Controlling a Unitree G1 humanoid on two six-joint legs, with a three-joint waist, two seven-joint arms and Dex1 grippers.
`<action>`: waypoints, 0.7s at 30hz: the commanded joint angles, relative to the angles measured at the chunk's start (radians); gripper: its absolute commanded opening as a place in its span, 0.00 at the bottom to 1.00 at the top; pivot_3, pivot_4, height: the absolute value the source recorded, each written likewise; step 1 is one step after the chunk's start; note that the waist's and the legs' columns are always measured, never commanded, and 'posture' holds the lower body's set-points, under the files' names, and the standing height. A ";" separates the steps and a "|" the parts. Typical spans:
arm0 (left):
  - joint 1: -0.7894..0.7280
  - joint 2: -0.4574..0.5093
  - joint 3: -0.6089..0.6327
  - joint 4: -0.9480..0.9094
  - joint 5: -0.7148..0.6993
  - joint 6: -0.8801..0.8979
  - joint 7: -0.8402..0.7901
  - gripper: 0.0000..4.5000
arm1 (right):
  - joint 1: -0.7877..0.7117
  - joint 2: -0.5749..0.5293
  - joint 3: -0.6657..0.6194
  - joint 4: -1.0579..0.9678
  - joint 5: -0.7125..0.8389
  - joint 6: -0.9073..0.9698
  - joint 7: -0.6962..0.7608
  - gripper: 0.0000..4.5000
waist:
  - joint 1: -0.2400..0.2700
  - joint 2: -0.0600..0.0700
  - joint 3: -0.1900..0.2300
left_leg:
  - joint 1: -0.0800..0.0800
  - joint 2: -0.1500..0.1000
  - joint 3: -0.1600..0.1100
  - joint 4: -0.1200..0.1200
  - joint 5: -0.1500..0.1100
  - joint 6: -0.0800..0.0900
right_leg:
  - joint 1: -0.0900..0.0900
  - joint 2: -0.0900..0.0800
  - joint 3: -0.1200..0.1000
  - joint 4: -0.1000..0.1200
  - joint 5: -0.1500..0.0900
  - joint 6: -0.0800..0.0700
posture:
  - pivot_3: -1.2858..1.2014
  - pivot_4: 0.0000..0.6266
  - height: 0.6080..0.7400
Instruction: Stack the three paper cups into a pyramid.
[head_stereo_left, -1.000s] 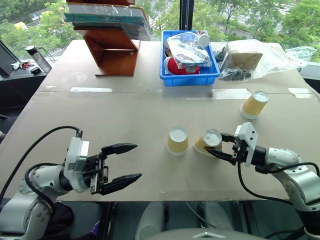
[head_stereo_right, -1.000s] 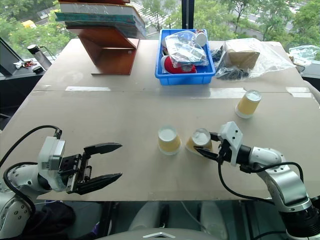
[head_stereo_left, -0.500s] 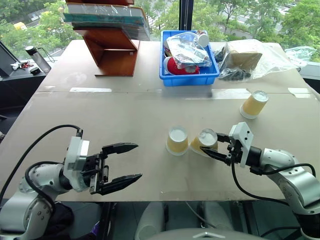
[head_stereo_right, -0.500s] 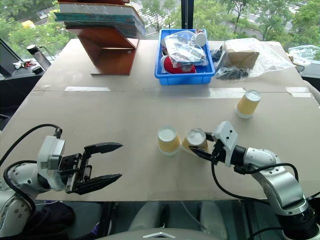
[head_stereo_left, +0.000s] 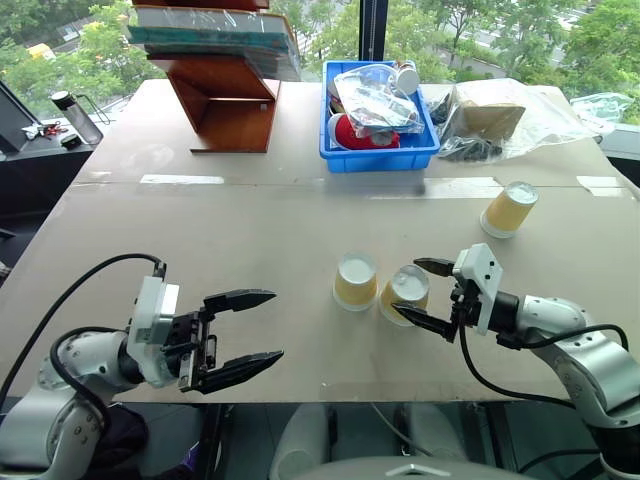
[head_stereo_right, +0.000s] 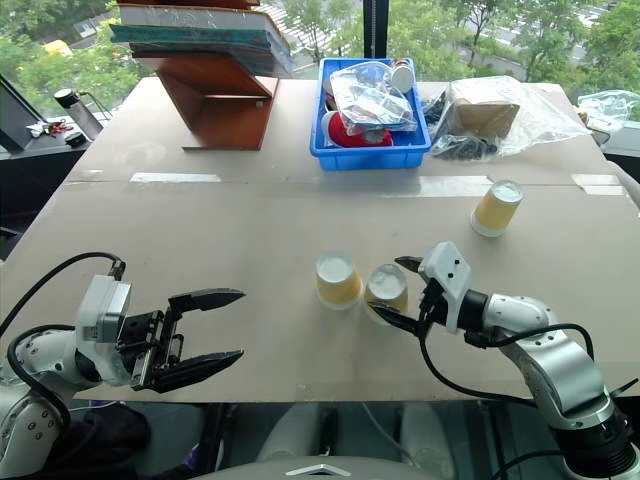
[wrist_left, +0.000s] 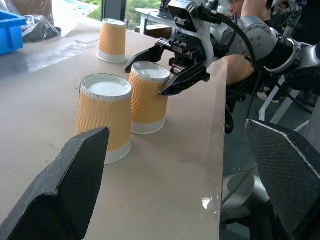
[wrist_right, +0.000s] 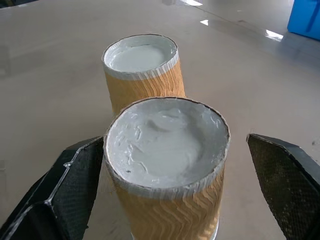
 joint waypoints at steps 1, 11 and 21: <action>-0.001 0.002 0.005 -0.025 -0.024 -0.013 -0.011 1.00 | -0.004 -0.013 -0.023 -0.035 0.011 -0.010 0.010 0.99 | 0.000 0.000 0.000 | 0.000 0.000 0.000 0.000 0.000 0.000 | 0.000 0.000 0.000 0.000 0.000 0.000 | 0.52 0.24 1.00; -0.007 0.001 -0.002 -0.021 -0.021 -0.013 -0.012 1.00 | -0.011 -0.009 -0.009 -0.024 -0.020 -0.054 0.018 0.99 | 0.000 0.000 0.000 | 0.000 0.000 0.000 0.000 0.000 0.000 | 0.000 0.000 0.000 0.000 0.000 0.000 | 0.52 0.24 1.00; 0.001 0.000 0.003 -0.018 -0.022 -0.017 -0.018 1.00 | 0.020 -0.114 -0.214 -0.056 0.169 -0.003 0.115 0.99 | 0.001 0.000 0.000 | 0.000 0.000 0.000 0.000 0.000 0.000 | 0.000 0.000 0.000 0.000 0.000 0.000 | 0.52 0.24 1.00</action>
